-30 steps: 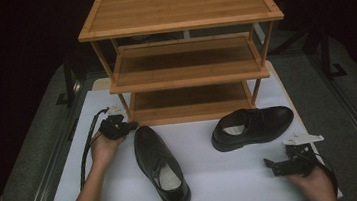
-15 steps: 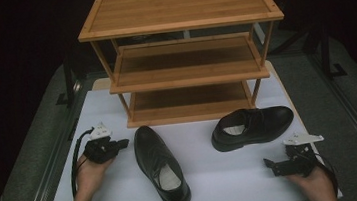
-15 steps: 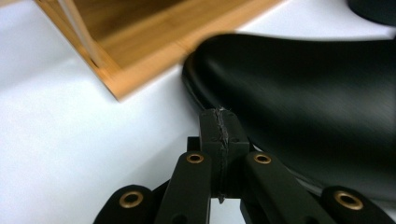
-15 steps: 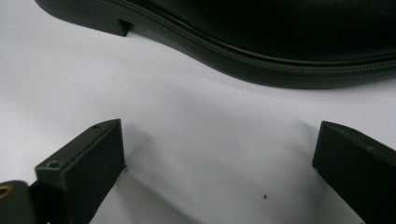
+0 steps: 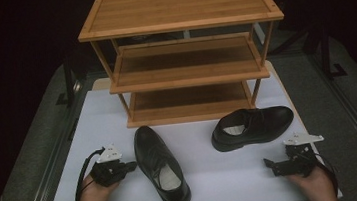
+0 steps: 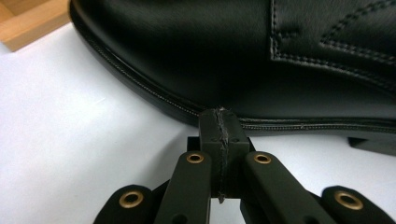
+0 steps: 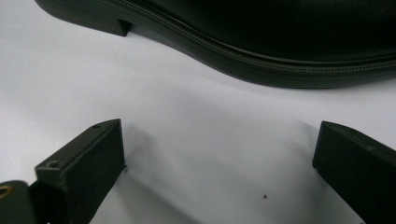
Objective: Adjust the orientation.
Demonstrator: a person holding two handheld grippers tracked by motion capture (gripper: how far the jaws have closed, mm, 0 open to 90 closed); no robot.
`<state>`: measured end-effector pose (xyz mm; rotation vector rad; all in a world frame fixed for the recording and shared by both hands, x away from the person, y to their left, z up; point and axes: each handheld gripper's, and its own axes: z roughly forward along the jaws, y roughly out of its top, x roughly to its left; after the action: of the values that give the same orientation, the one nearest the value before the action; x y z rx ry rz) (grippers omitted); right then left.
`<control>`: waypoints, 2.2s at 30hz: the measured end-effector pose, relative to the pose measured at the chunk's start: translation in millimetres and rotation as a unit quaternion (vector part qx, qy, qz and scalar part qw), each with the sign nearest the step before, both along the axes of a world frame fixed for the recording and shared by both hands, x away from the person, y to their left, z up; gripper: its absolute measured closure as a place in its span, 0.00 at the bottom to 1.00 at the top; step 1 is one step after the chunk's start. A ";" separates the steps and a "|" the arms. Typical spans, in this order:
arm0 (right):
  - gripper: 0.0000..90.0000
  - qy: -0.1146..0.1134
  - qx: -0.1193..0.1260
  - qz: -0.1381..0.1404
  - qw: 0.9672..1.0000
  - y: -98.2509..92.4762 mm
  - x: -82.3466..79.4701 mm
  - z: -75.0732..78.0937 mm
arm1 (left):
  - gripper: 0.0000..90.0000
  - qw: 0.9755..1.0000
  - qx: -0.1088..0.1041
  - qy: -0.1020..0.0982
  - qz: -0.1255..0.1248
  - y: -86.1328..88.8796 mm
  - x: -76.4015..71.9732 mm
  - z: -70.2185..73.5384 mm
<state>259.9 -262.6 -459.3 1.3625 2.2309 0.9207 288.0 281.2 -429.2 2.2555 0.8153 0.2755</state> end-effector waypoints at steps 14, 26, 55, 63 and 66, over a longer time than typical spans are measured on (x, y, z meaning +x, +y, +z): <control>0.02 0.000 -0.001 0.000 1.000 0.0 0.2 -0.1 | 1.00 1.000 0.013 0.001 -0.009 -7.2 4.7 -4.1; 0.02 0.000 0.000 0.001 1.000 -0.1 0.3 -0.1 | 1.00 1.000 0.020 -0.007 -0.018 -21.9 21.8 -4.4; 0.02 -0.001 0.000 0.001 1.000 -0.2 0.2 -0.3 | 0.72 1.000 0.013 0.003 -0.024 -34.3 40.3 -2.6; 0.02 -0.002 -0.001 0.002 1.000 -0.3 0.3 -0.2 | 0.39 1.000 0.014 0.006 -0.006 -3.5 27.2 4.5; 0.02 -0.001 0.000 0.001 1.000 -0.2 0.1 -0.1 | 0.27 1.000 0.019 0.002 0.002 6.7 20.0 5.2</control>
<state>260.0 -262.8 -459.4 1.3593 2.2313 0.9218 308.1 287.9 -424.0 2.2912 0.8235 0.2903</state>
